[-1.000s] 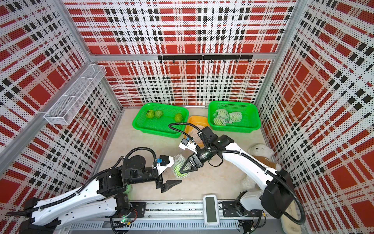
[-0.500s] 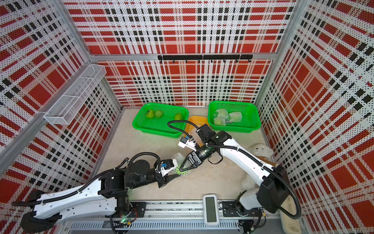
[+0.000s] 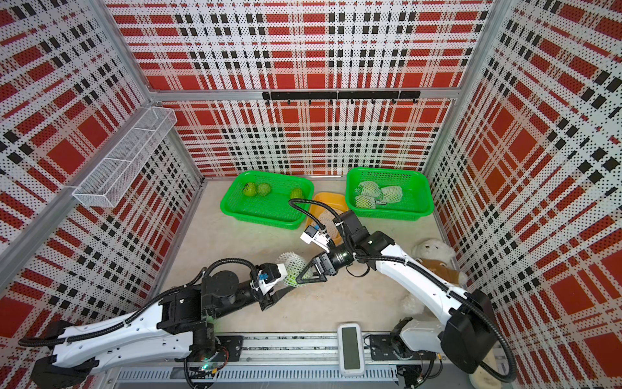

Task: Sleeve custard apples in foam nets
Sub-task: Pick up the custard apple from the center of the board, then place the custard apple in the basket.

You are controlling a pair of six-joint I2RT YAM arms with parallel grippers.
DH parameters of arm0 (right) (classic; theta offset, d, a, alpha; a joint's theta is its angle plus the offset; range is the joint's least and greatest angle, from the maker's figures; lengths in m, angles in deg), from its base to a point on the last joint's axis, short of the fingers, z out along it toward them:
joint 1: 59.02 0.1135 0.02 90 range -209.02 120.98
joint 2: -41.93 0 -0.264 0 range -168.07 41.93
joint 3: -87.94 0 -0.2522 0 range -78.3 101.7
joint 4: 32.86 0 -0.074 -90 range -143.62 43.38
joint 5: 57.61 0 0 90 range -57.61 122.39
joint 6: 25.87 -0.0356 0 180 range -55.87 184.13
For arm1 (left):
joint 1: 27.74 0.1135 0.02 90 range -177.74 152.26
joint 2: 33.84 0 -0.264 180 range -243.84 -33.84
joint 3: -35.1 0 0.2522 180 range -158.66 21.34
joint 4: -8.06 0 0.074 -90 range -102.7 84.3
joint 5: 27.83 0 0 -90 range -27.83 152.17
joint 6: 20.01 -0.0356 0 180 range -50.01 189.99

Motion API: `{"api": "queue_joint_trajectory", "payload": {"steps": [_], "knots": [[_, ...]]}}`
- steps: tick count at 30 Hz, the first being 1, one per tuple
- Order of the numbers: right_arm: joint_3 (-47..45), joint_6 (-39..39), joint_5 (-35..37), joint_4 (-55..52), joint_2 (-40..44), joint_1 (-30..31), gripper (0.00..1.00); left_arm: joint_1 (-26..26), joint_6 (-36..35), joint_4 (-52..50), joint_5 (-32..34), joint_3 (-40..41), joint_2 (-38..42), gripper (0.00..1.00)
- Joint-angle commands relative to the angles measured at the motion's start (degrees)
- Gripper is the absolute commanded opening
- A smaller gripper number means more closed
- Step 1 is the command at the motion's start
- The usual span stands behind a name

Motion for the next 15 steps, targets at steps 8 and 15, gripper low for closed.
{"api": "queue_joint_trajectory", "payload": {"steps": [8, 15], "knots": [[-0.3, 17.6, 9.9, -3.2, 11.5, -1.5, 1.0, 9.6, 5.8, -0.5, -13.6, -0.9, 6.1, 0.42], [-9.4, 21.5, 19.8, 16.6, 23.5, -1.5, 1.0, 13.6, 7.2, -4.6, -24.3, -2.8, 7.9, 0.43]]}}
